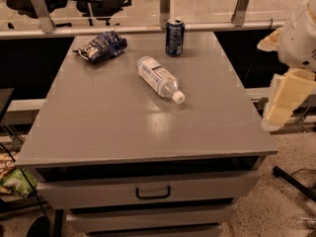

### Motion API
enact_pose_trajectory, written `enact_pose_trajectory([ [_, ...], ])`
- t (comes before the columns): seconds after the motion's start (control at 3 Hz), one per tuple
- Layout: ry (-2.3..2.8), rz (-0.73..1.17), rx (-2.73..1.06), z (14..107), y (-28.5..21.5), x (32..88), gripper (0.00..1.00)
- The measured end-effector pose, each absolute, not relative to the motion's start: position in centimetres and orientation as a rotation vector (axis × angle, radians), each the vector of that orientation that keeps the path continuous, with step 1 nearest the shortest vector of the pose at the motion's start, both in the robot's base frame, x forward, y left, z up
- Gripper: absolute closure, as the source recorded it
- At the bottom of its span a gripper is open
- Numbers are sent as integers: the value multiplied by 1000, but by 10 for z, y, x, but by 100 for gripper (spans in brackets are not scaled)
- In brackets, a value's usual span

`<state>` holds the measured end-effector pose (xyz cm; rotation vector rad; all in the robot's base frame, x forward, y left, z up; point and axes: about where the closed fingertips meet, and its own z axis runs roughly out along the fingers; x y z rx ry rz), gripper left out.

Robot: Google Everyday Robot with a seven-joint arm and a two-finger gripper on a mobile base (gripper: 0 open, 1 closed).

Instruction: Place blue plastic bottle upright

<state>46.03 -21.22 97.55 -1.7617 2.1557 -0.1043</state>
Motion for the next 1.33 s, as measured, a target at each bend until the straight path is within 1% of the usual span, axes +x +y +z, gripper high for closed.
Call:
enact_pose_trajectory([
  [0.67,1895,-114,-1920,965,-198,530,0],
  [1.33,1507,-296,-2208,956,-158,576,0],
])
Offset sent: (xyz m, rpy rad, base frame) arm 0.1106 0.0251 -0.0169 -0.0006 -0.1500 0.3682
